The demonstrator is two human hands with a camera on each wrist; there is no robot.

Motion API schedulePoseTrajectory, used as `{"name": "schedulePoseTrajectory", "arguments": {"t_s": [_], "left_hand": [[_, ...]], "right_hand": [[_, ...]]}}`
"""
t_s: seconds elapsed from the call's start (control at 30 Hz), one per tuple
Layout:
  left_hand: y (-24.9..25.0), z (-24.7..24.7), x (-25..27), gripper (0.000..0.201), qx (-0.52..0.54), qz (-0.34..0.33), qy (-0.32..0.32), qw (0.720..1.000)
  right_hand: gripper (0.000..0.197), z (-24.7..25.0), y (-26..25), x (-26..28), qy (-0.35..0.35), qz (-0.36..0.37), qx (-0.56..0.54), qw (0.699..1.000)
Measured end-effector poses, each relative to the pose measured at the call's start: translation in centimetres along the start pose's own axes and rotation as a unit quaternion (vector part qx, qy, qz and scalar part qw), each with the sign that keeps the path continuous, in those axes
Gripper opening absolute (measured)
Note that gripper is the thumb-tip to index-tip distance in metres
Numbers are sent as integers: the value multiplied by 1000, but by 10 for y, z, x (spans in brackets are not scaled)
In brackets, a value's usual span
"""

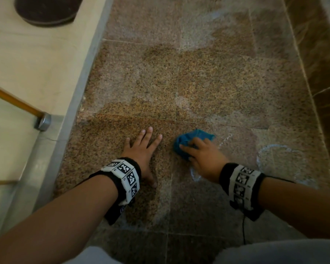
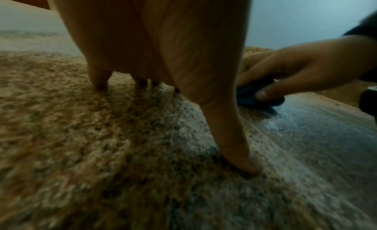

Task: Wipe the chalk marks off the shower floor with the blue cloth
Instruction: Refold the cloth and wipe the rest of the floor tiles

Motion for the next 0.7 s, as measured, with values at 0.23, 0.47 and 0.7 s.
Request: {"name": "schedulePoseTrajectory", "arguments": {"t_s": [0.23, 0.47, 0.7], "left_hand": [[0, 0, 1, 146, 3, 0, 1, 1000], [0, 0, 0, 147, 1, 1, 2, 1000], [0, -1, 0, 147, 0, 0, 4, 1000]], "right_hand": [[50, -22, -47, 21, -33, 180, -15, 983], [45, -2, -21, 19, 39, 85, -40, 995], [43, -22, -48, 24, -53, 169, -55, 983]]}}
Point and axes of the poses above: each hand's wrist, its own x-axis away from the middle knuckle, its own z-axis out of the back of the hand, y = z × x, the point moved 8 cm from there along -x, towards the middle knuckle, and after that the axes turned 1 degree about z, right-handed, at the moved point
